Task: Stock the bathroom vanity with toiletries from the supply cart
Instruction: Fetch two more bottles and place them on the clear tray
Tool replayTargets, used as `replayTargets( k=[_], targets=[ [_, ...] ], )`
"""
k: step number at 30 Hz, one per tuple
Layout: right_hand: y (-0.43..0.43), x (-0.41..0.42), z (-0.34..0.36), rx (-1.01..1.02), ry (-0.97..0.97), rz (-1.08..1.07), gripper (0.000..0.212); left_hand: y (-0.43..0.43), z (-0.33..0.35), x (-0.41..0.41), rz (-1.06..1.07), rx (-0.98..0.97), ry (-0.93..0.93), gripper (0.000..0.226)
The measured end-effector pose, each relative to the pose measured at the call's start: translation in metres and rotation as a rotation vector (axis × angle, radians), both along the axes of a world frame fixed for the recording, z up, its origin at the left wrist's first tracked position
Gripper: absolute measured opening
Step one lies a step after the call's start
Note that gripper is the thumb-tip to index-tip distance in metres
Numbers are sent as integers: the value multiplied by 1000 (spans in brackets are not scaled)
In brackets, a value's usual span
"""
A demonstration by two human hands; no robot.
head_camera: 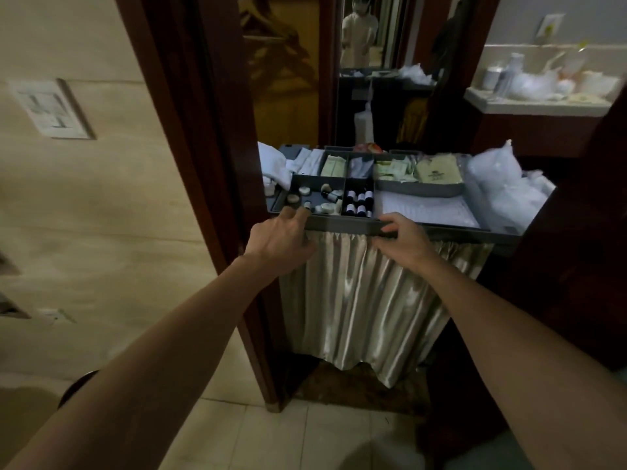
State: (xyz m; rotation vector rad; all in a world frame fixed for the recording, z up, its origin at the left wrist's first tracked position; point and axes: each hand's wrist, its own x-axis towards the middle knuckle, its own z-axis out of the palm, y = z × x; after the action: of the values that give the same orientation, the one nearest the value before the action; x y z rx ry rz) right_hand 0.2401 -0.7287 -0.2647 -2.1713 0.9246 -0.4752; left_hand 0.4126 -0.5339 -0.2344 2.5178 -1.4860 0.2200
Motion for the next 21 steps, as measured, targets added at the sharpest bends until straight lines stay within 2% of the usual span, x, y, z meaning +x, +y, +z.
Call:
replayTargets(
  k=[5, 8, 13, 17, 21],
  targets=[
    [-43, 36, -16, -12, 71, 11, 54, -51, -27, 43, 36, 11, 43, 54],
    [-72, 62, -21, -10, 110, 19, 53, -84, -43, 77, 74, -57, 129, 57],
    [-123, 111, -22, -64, 234, -16, 46, -135, -73, 129, 128, -161, 392, 60],
    [-151, 144, -25, -60, 267, -54, 48, -172, -95, 162, 158, -102, 242, 57],
    [-168, 164, -41, -26, 296, -62, 46, -199, -106, 176, 163, -23, 230, 55]
  ],
)
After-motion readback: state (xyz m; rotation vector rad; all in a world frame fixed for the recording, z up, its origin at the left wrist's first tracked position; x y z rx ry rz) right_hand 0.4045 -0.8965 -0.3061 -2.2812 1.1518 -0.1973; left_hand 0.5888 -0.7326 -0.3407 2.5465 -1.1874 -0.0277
